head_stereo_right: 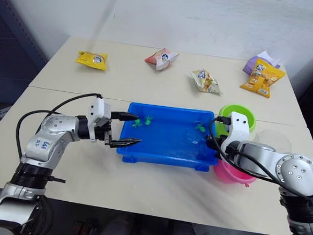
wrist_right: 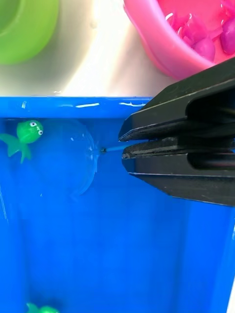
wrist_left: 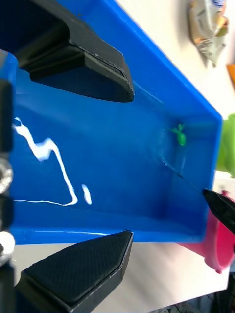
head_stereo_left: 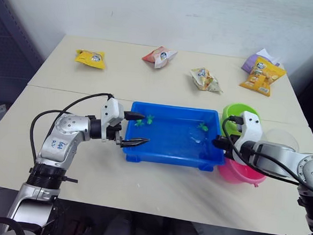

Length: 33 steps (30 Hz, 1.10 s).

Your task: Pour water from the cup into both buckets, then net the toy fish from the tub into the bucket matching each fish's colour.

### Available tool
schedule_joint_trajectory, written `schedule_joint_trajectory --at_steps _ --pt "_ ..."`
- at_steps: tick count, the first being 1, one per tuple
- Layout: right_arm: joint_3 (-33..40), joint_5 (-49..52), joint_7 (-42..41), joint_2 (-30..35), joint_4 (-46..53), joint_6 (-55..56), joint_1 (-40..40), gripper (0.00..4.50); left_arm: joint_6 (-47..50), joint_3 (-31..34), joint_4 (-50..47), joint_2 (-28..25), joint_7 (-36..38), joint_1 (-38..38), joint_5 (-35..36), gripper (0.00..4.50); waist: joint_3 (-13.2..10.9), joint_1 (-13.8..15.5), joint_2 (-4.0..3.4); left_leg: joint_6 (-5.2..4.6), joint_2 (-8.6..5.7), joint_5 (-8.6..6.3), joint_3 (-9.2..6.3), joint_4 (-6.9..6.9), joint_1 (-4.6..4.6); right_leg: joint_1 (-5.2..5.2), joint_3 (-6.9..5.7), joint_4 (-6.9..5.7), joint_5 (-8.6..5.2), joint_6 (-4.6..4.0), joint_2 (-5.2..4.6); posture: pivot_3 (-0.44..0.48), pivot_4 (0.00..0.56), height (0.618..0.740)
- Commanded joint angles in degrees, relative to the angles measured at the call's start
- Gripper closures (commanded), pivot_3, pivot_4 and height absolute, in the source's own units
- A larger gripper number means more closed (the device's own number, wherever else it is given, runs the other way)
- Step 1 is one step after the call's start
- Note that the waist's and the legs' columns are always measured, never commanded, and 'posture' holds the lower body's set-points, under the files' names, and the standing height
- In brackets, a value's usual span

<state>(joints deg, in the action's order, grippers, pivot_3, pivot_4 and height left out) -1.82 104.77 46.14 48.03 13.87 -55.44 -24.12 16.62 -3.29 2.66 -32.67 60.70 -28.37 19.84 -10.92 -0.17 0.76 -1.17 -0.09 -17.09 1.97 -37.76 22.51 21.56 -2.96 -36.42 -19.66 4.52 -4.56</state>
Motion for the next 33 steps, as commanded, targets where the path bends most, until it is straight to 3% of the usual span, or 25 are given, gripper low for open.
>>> schedule_joint_trajectory --at_steps 1,8,13,21,33 --pt "1.33 -2.80 1.15 -0.66 2.20 1.40 -0.39 4.50 0.61 1.37 -2.53 -0.98 0.07 0.44 1.02 0.01 0.00 0.02 0.00 0.00 0.00 0.00 0.00 0.00 0.00 0.00 0.00 0.01 0.00 0.00 0.00 0.000 0.150 0.740" --pt "1.91 -12.74 -3.87 -1.30 7.36 0.91 1.79 4.50 0.92 3.04 -2.14 -0.15 -0.59 0.19 2.32 0.01 0.00 0.09 0.00 -0.01 0.00 -0.01 -0.01 0.04 0.01 0.01 0.00 0.04 0.00 0.00 -0.01 0.000 0.150 0.740" --pt "2.99 -21.56 -15.27 0.68 15.12 0.96 5.30 4.50 1.63 4.03 -2.44 0.02 -0.52 0.24 3.74 0.01 0.00 0.09 -0.01 -0.03 0.00 -0.02 -0.01 0.06 0.02 0.02 0.00 0.04 0.00 0.00 -0.02 0.000 0.150 0.740" --pt "6.90 -30.64 -26.80 0.86 22.88 3.55 11.70 4.50 2.69 4.74 -3.59 -0.75 0.56 2.29 5.19 0.01 0.00 -0.01 0.00 -0.04 0.00 -0.02 0.00 0.09 -0.03 0.02 0.05 0.14 0.00 0.00 -0.01 0.000 0.150 0.740" --pt "22.79 -37.60 -45.54 0.08 30.32 12.19 27.26 4.50 -1.47 5.75 -2.17 6.15 -1.96 -1.43 6.84 0.01 0.00 0.80 0.01 -0.03 -0.05 -0.02 0.00 0.12 -0.02 -0.04 0.01 0.30 0.03 0.06 -0.01 0.000 0.150 0.740"
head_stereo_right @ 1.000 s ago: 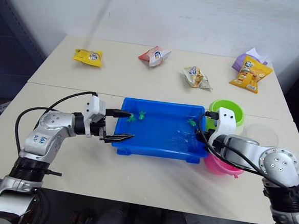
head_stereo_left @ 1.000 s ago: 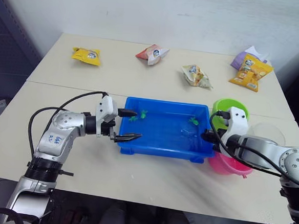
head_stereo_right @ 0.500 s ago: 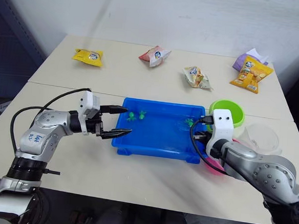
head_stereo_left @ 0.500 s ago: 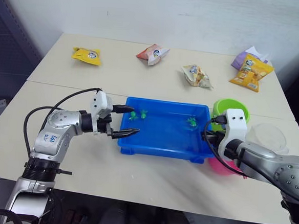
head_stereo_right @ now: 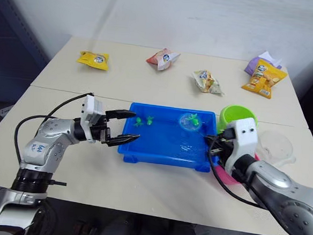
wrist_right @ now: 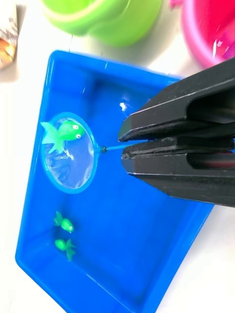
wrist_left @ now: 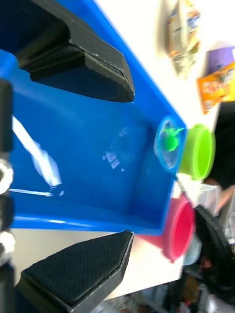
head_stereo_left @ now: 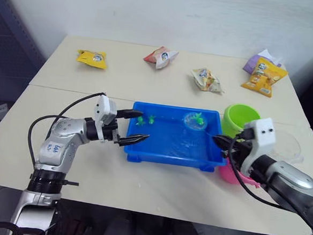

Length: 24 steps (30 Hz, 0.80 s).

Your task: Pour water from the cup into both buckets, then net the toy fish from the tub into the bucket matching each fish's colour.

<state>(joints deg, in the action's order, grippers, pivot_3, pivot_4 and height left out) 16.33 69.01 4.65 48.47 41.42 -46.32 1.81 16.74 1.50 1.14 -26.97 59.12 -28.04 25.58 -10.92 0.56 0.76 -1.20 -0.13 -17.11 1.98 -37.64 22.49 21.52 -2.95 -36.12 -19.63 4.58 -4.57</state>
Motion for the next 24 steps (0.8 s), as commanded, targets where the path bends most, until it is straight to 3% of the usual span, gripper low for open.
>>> schedule_joint_trajectory --at_steps 1,11,16,24 --pt "6.02 -2.85 -5.72 -0.50 2.75 4.15 2.11 4.50 -1.97 0.96 -0.22 0.76 -0.34 -2.16 0.99 0.01 0.00 0.02 0.00 0.00 0.00 0.00 0.00 -0.01 0.00 -0.01 0.00 -0.02 0.02 0.03 0.01 0.000 0.150 0.740" --pt "14.54 -23.16 -16.82 4.15 -5.37 9.62 6.10 4.50 -6.76 -1.23 6.98 4.61 -0.48 -6.82 -1.51 0.01 0.00 -0.19 0.00 0.02 -0.05 0.03 0.10 -0.02 -0.12 -0.03 0.12 -0.11 0.02 0.04 0.02 0.000 0.150 0.740" --pt "11.16 -37.73 -18.60 7.43 -14.68 14.53 4.58 4.50 -8.45 -2.82 7.74 5.63 0.22 -6.51 -2.28 0.01 0.01 -0.19 0.00 0.01 -0.07 0.04 0.13 -0.04 -0.12 -0.02 0.14 -0.33 0.03 0.05 0.03 0.000 0.150 0.740" --pt "4.01 -56.81 -22.98 9.82 -20.96 28.82 4.58 4.50 -8.74 -2.71 7.35 6.43 -0.88 -6.55 -2.38 0.01 0.01 -0.44 0.00 0.08 -0.07 0.08 0.16 -0.11 -0.17 0.01 0.17 -0.35 0.02 0.05 0.04 0.000 0.150 0.740"
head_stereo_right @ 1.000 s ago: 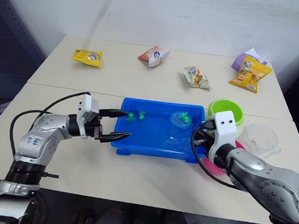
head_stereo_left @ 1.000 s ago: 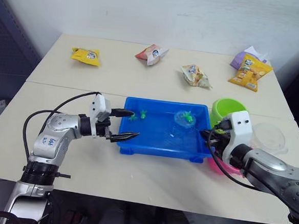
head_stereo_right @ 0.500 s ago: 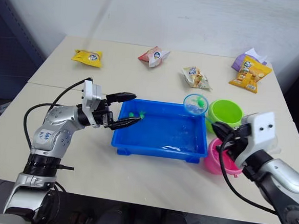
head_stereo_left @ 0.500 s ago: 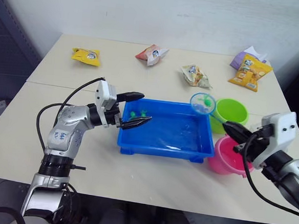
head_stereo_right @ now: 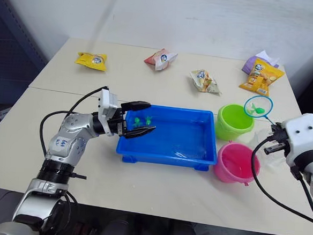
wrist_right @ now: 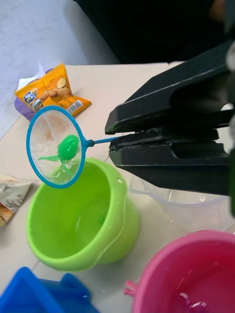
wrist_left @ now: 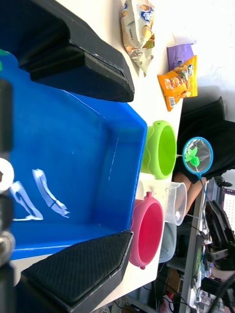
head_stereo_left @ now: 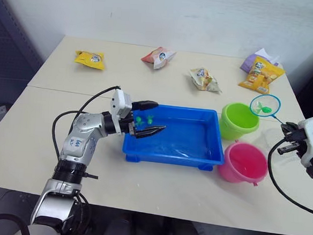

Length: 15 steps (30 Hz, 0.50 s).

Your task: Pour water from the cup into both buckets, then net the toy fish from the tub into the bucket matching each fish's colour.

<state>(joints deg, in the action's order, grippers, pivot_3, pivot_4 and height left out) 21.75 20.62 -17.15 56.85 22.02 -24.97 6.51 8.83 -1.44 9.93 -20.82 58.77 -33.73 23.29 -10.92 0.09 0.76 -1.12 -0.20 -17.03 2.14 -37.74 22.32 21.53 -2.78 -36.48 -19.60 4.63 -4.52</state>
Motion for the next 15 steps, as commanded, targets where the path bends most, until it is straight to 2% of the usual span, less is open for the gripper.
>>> schedule_joint_trajectory --at_steps 1,4,8,15 --pt "-1.82 -10.54 -1.53 1.29 -2.33 9.13 -0.19 4.50 -0.81 0.21 -1.56 0.34 -0.64 -0.85 -0.08 0.01 0.00 0.06 0.00 0.00 0.00 0.00 0.00 -0.03 0.00 0.00 0.00 0.00 0.00 0.00 0.00 0.000 0.150 0.740" --pt "-4.41 -22.61 -0.23 3.79 -5.95 20.45 0.53 4.50 0.03 -0.05 -3.46 0.95 -1.76 -0.60 0.26 0.01 0.00 0.11 0.00 0.01 -0.01 0.00 0.01 -0.05 0.01 0.00 0.00 -0.02 0.00 0.00 -0.01 0.000 0.150 0.740" --pt "-5.28 -33.42 2.26 6.07 -10.60 32.68 0.35 4.50 0.69 -0.23 -4.08 1.27 -2.25 -0.81 0.37 0.01 0.00 0.04 0.00 0.05 -0.02 0.03 0.01 -0.06 0.00 0.00 0.00 -0.02 0.00 0.00 0.00 0.000 0.150 0.740" --pt "-8.10 -49.62 13.71 8.70 -25.42 51.28 -2.69 4.50 1.34 -0.87 -3.11 1.43 -3.34 -2.37 -1.29 0.01 0.00 -0.03 0.00 0.12 -0.02 0.07 0.05 -0.15 -0.04 -0.01 0.02 -0.06 0.00 0.00 0.00 0.000 0.150 0.740"
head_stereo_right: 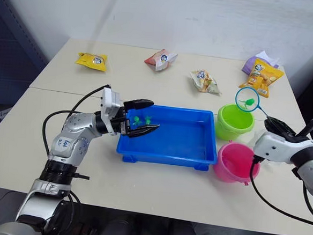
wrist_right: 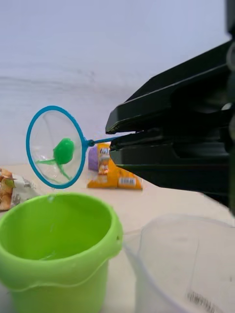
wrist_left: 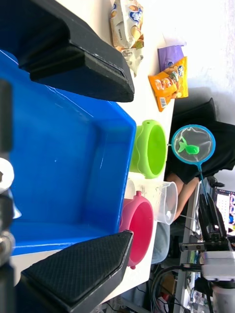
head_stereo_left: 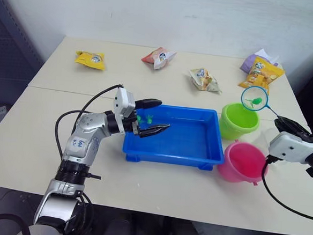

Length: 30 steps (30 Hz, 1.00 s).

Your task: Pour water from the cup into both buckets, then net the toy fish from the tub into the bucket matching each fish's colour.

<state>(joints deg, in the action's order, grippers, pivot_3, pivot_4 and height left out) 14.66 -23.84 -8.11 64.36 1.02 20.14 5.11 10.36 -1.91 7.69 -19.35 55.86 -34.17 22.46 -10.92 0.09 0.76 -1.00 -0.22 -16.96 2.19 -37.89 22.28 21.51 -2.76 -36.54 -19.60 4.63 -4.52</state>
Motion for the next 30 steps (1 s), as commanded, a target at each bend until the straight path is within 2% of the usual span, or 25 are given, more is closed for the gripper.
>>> schedule_joint_trajectory --at_steps 1,7,11,13,14,17,19,21,24,30 --pt "-1.88 -7.20 6.30 1.40 -6.51 7.73 -1.77 4.50 -0.30 -0.41 -0.67 0.05 -0.39 -2.11 -0.54 0.01 0.00 -0.04 0.00 0.02 0.00 0.01 0.00 -0.01 0.00 0.00 0.00 0.00 0.00 0.00 0.01 0.000 0.150 0.740" --pt "-3.11 -13.60 15.40 0.98 -12.58 14.89 -2.24 4.50 -0.80 -0.18 0.08 -0.02 0.07 -2.22 -0.51 0.01 0.00 -0.19 -0.01 0.07 0.01 0.04 0.03 -0.01 -0.02 0.00 0.03 -0.04 0.00 0.00 0.03 0.000 0.150 0.740" --pt "-0.76 -9.60 15.48 -0.30 -11.10 16.12 -2.41 4.50 -0.86 0.46 -0.49 -0.70 0.30 -1.22 -0.16 0.01 0.00 -0.23 -0.01 0.10 0.01 0.05 0.07 -0.01 -0.08 0.00 0.08 -0.10 0.00 0.00 0.05 0.000 0.150 0.740" --pt "-0.74 5.50 6.96 -2.27 -8.01 15.51 -2.62 4.50 -0.71 1.34 -1.27 -1.90 1.25 -0.23 0.63 0.01 0.00 -0.32 -0.01 0.10 0.02 0.06 0.07 -0.01 -0.09 0.00 0.08 -0.12 0.00 0.00 0.05 0.000 0.150 0.740" --pt "-1.76 16.36 0.41 -3.20 -5.09 13.80 -2.22 4.50 -0.75 1.81 -1.49 -2.79 1.79 0.22 0.90 0.01 0.00 -0.39 -0.01 0.10 0.03 0.06 0.07 -0.01 -0.11 -0.01 0.09 -0.12 0.00 0.00 0.08 0.000 0.150 0.740" --pt "-3.12 41.81 -13.82 -5.13 6.24 3.52 -1.37 4.50 -3.58 5.29 0.41 -6.42 3.76 2.26 1.55 0.01 0.00 -0.56 -0.01 0.10 0.08 0.06 0.05 -0.02 -0.14 -0.04 0.08 -0.17 0.00 -0.01 0.11 0.000 0.150 0.740" --pt "-2.80 50.51 -19.46 -5.13 12.22 -3.81 -0.92 4.50 -5.11 7.54 2.05 -8.72 5.03 3.44 1.99 0.01 0.00 -0.50 -0.02 0.10 0.12 0.05 0.04 -0.02 -0.16 -0.04 0.08 -0.25 0.00 -0.01 0.12 0.000 0.150 0.740" --pt "-5.01 55.08 -23.17 -4.47 17.34 -12.10 -2.56 4.50 -5.85 10.36 4.11 -11.70 5.91 4.50 2.53 0.01 0.00 -0.23 -0.01 0.07 0.13 0.04 -0.02 -0.08 -0.16 -0.07 0.04 -0.30 0.00 -0.01 0.08 0.000 0.150 0.740" --pt "-8.97 58.03 -24.31 -4.91 23.04 -23.89 -6.67 4.50 -7.25 12.20 6.37 -15.71 8.11 6.24 2.02 0.01 0.00 -0.26 -0.01 -0.05 0.11 -0.03 -0.07 -0.15 -0.15 -0.09 0.03 -0.26 0.00 -0.03 -0.01 0.000 0.150 0.740" --pt "-18.06 55.67 -26.06 -8.48 26.84 -39.09 -16.34 4.50 -5.52 14.02 4.70 -21.23 13.06 9.52 3.90 0.01 0.00 -0.01 -0.01 -0.13 0.06 -0.11 -0.15 -0.14 -0.02 -0.03 -0.03 -0.06 -0.02 -0.05 -0.15 0.000 0.150 0.740"
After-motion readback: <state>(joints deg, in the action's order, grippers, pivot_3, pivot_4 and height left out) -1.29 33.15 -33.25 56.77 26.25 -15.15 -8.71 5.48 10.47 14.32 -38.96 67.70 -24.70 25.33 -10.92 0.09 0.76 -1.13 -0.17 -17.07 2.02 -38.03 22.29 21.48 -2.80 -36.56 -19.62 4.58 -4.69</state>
